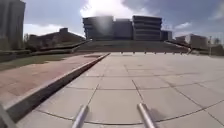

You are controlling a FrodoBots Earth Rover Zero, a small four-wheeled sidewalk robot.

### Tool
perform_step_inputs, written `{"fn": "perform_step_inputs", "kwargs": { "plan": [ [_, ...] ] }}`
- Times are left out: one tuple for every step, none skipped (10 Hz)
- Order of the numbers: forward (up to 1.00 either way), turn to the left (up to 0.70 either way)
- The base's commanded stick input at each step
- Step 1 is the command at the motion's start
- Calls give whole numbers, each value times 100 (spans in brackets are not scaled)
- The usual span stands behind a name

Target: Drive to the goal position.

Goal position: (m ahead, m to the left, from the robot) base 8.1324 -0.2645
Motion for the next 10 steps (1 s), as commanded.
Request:
{"fn": "perform_step_inputs", "kwargs": {
  "plan": [
    [70, -32],
    [70, -35],
    [70, -1],
    [70, 0],
    [70, 0],
    [70, 0],
    [70, 0],
    [70, 0],
    [70, 0],
    [70, 0]
  ]
}}
